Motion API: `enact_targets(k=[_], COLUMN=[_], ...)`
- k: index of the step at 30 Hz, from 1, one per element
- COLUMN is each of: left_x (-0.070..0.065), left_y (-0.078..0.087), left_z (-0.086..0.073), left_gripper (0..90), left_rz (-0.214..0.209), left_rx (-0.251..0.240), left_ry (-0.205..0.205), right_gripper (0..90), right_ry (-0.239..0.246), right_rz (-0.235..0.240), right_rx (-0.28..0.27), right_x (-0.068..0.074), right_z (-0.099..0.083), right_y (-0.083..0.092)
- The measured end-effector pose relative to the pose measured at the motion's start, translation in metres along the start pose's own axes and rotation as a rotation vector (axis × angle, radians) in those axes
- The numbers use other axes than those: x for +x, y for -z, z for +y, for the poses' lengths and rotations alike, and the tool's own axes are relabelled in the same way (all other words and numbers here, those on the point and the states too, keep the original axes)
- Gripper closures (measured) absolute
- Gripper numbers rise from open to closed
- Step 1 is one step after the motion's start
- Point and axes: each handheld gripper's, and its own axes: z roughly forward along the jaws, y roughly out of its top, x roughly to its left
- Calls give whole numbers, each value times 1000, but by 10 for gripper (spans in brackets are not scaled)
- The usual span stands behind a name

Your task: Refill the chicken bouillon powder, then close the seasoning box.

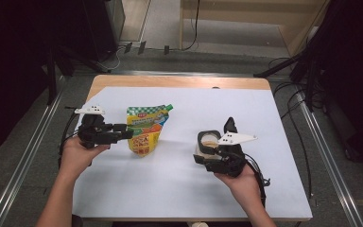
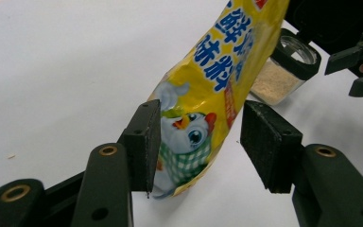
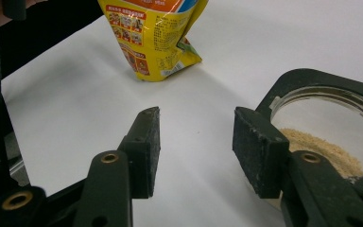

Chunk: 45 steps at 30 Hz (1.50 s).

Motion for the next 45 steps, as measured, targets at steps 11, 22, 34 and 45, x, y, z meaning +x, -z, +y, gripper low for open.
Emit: enact_targets(k=[11,22,34,45], left_x=[6,12,24,21], left_y=[11,14,7,1], left_z=[-2,-8,-15,-14], left_gripper=[476,473,480,472], left_rz=[-14,24,85,74], left_rx=[-14,-3,-2,21], left_ry=[7,21,55,39], right_gripper=[594,751,900,900], right_ry=[-20,-15,-31,-55], right_rz=[6,0,-39,-83], right_rx=[1,10,-9,-44], right_x=[-5,-6,-16,-34], right_z=[3,13,24,28], right_y=[9,17,44,78])
